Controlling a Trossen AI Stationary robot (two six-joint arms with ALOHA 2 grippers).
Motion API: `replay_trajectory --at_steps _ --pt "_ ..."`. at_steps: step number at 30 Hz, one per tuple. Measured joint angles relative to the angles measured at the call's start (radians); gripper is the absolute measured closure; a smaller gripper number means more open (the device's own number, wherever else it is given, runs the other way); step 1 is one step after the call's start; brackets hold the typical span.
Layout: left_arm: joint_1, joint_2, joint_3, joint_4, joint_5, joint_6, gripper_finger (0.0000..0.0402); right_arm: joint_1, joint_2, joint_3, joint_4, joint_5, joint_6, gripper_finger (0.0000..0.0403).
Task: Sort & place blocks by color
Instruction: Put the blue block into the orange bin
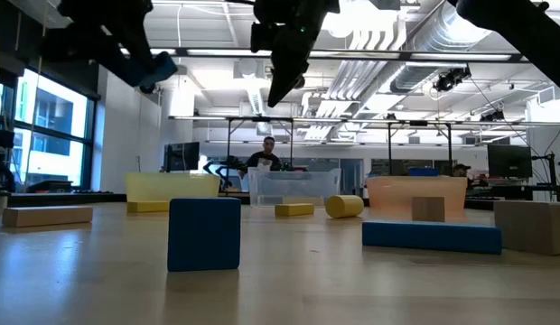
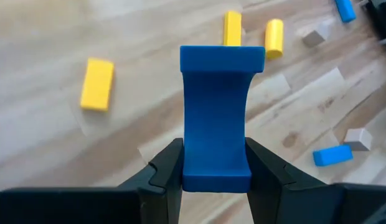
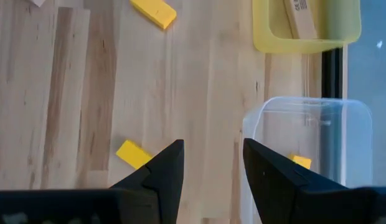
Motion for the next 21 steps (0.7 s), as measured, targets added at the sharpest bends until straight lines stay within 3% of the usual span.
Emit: replay_trajectory --at_steps 7,13,21 --pt "0.161 -0.074 0.0 0.008 0.072 0.287 0.0296 0.016 0.0 0.0 0.04 -0.004 -0.039 0.0249" --pt "0.301 -0.139 0.0 0.011 0.185 0.553 0.0296 0.032 0.0 0.0 0.086 -0.003 0.053 0.0242" --pt "0.443 -0.202 0.0 0.012 0.322 0.856 0.0294 0.034 0.0 0.0 0.162 -0.068 0.293 0.0179"
